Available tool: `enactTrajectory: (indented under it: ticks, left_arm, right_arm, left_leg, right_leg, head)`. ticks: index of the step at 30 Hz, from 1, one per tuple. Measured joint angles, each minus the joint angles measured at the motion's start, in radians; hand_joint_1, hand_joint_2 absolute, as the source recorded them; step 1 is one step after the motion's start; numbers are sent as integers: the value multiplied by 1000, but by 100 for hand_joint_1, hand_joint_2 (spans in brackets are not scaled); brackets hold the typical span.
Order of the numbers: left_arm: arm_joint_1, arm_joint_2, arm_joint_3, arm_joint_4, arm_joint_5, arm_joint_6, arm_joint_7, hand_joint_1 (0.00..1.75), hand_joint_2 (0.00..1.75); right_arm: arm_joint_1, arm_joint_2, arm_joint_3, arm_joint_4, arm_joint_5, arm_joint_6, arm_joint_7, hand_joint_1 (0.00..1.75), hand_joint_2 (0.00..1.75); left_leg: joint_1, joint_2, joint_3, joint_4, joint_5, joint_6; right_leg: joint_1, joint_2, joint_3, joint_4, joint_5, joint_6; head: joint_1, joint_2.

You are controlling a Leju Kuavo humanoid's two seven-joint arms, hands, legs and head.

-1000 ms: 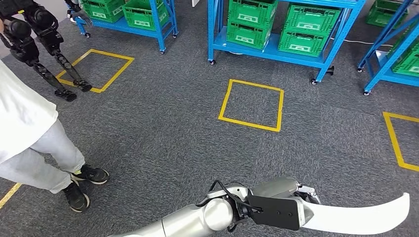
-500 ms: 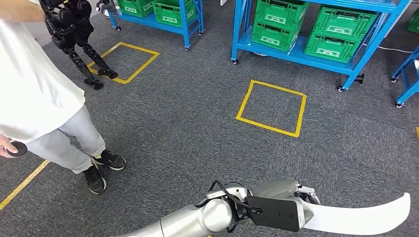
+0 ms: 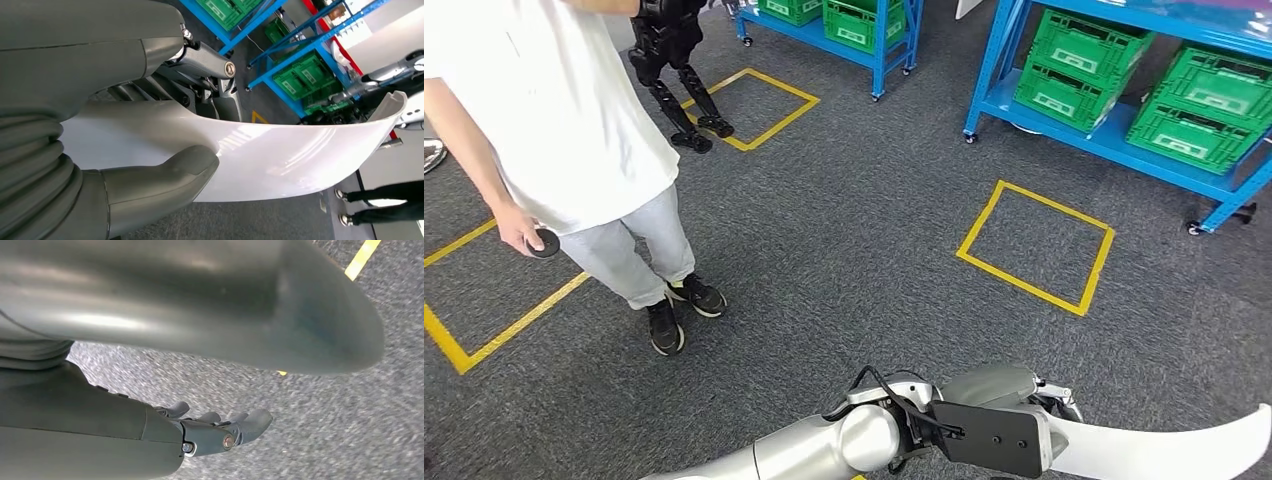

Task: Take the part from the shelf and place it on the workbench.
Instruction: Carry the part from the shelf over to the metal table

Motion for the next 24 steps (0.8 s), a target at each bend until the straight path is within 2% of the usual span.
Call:
enactTrajectory:
  ticks: [1, 2, 4, 5, 6, 8, 9, 10, 11, 12, 13, 15, 16, 17, 19, 20, 21, 23, 24]
  left_arm:
    - [-1, 0, -2, 0, 3, 0, -1, 175, 175]
    - [-1, 0, -4, 0, 5, -1, -1, 175, 175]
    - [-2, 1, -5, 0, 8, -1, -2, 175, 175]
    - [-3, 1, -6, 0, 10, -1, -2, 175, 175]
    - [-4, 1, -8, 0, 14, -1, -2, 175, 175]
    - [-7, 1, -13, 0, 22, -1, -1, 175, 175]
    - [-7, 2, -16, 1, 25, -1, -1, 175, 175]
    - [-7, 2, -18, 2, 26, -1, -1, 175, 175]
    - [-7, 3, -20, 3, 28, -1, -1, 175, 175]
    - [-8, 4, -23, 4, 31, 0, -1, 175, 175]
    - [-9, 4, -26, 4, 35, 2, -1, 175, 175]
    - [-17, 3, -33, 5, 44, 8, -2, 175, 175]
    - [-20, 1, -36, 5, 46, 11, -3, 175, 175]
    - [-23, 0, -37, 6, 48, 14, -3, 175, 175]
    - [-25, 1, -38, 10, 50, 19, -4, 175, 175]
    - [-25, 1, -38, 13, 51, 20, -4, 175, 175]
    - [-27, 1, -38, 15, 52, 21, -4, 175, 175]
    - [-29, -2, -38, 18, 54, 22, -5, 175, 175]
    - [-30, -3, -38, 20, 54, 22, -5, 175, 175]
  right_arm:
    - [0, 0, 0, 0, -1, 1, 0, 0, 0]
    - [-1, 0, 0, 0, -1, 2, 1, 0, 0]
    - [-1, 1, 0, 0, -2, 3, 3, 0, 0]
    - [-2, 2, 0, 0, -2, 4, 3, 0, 0]
    - [-2, 2, 0, 0, -2, 4, 4, 0, 0]
    - [0, 3, 0, 0, -3, 6, 6, 0, 0]
    - [2, 3, 0, 0, -3, 6, 8, 0, 0]
    - [4, 3, 0, 0, -3, 6, 9, 0, 0]
    - [4, 3, 0, 0, -3, 6, 10, 0, 0]
    - [3, 3, 0, 0, -3, 6, 10, 0, 0]
    - [2, 3, 0, 0, -3, 6, 9, 0, 0]
    - [0, 3, 0, 0, -1, 6, 8, 0, 0]
    - [-1, 3, 0, 0, 1, 6, 8, 0, 0]
    - [-2, 3, 0, 0, 3, 7, 8, 0, 0]
    - [-6, 3, 2, 0, 9, 8, 9, 0, 0]
    - [-10, 3, 3, 0, 12, 9, 10, 0, 0]
    - [-12, 3, 5, 0, 14, 9, 11, 0, 0]
    - [-14, 3, 9, 0, 18, 10, 13, 0, 0]
    - [-13, 3, 10, 0, 19, 10, 14, 0, 0]
  left_leg:
    - [0, -10, -4, 1, 1, -7]
    - [1, -19, -8, 0, 4, -15]
    - [4, -30, -14, -3, 9, -29]
    - [3, -16, -19, 6, 3, -34]
    - [1, 7, -32, 32, -15, -38]
    - [1, 64, -84, 145, -76, -44]
    - [2, 77, -116, 212, -105, -47]
    - [4, 83, -138, 260, -121, -49]
    - [5, 86, -143, 275, -118, -49]
    - [6, 89, -127, 250, -98, -49]
    - [6, 99, -94, 192, -66, -46]
    - [-1, 144, -19, 56, -22, -35]
    - [-4, 161, 2, 14, -14, -29]
    - [-8, 168, 10, -5, -14, -23]
    - [-9, 145, 7, -10, -9, -12]
    - [-7, 134, 7, -14, -6, -6]
    - [-4, 123, 7, -18, -1, 0]
    - [0, 102, 8, -22, 4, 7]
    - [0, 91, 7, -21, 5, 9]
  right_leg:
    - [0, 13, 11, -27, 4, -3]
    - [3, 15, 13, -34, 0, -7]
    - [3, -4, 14, -39, 7, -20]
    - [2, -15, 15, -43, 10, -28]
    - [0, -27, 17, -47, 12, -34]
    - [2, -53, 18, -49, 12, -43]
    - [4, -68, 17, -49, 12, -44]
    - [4, -82, 16, -48, 11, -45]
    - [5, -95, 16, -48, 11, -45]
    - [5, -107, 16, -48, 11, -44]
    - [5, -118, 18, -48, 10, -43]
    - [8, -137, 22, -47, 6, -37]
    - [11, -146, 23, -46, 5, -32]
    - [14, -155, 24, -46, 4, -26]
    - [14, -173, 26, -48, 3, -14]
    - [11, -165, 26, -44, -2, -8]
    - [9, -145, 19, -24, -17, -3]
    - [7, -86, -24, 73, -74, 3]
    - [7, -67, -58, 142, -105, 4]
  head:
    - [0, 0]
    - [0, 0]
    - [0, 0]
    - [-2, 0]
    - [-6, 0]
    - [-14, 0]
    - [-16, 0]
    - [-16, 0]
    - [-16, 0]
    - [-16, 0]
    - [-16, 0]
    - [-16, 0]
    - [-16, 0]
    - [-15, 0]
    - [-13, 0]
    - [-13, 0]
    - [-11, 0]
    - [-6, 0]
    - [-4, 0]
